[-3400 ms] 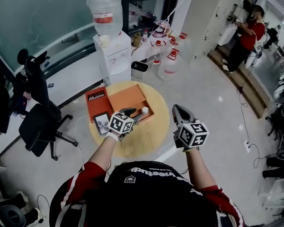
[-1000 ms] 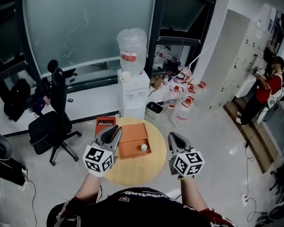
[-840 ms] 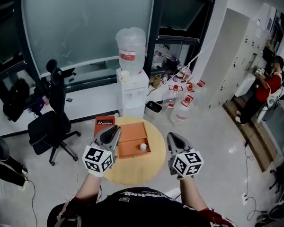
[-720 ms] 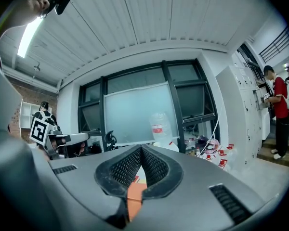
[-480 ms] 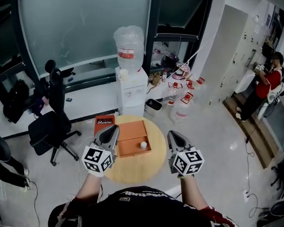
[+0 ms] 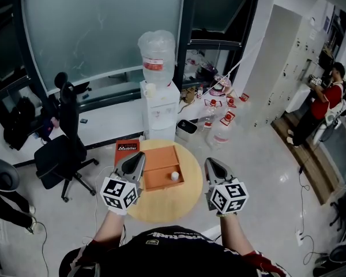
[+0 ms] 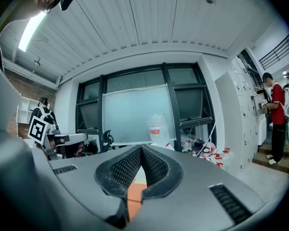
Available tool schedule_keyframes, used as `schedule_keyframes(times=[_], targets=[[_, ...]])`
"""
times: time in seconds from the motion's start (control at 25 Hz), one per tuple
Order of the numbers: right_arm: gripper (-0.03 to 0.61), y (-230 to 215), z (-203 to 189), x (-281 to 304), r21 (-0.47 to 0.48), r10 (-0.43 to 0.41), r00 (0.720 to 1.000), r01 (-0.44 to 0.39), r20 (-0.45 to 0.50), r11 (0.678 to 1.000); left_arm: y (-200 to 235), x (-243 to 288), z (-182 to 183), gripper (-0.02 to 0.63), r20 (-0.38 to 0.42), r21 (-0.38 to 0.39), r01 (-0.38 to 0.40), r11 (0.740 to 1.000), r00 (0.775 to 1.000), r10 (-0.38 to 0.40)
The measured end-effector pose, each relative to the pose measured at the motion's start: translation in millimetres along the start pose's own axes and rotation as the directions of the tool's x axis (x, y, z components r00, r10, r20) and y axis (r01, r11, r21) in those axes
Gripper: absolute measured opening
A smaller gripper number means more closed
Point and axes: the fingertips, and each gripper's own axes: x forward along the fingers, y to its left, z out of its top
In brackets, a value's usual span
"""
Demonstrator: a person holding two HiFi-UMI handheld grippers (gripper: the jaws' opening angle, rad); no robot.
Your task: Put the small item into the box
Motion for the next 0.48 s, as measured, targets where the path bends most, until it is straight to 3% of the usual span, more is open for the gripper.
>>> schedule_keyframes(times=[0.48], targets=[[0.028,4.5,0.7,-4.9,-0.005,0.0,1.0,0.0,0.003,1.0,-3.5,-2.0,1.6,0.029,-0.002,0.007,0.003,1.0,1.0,-0.003]])
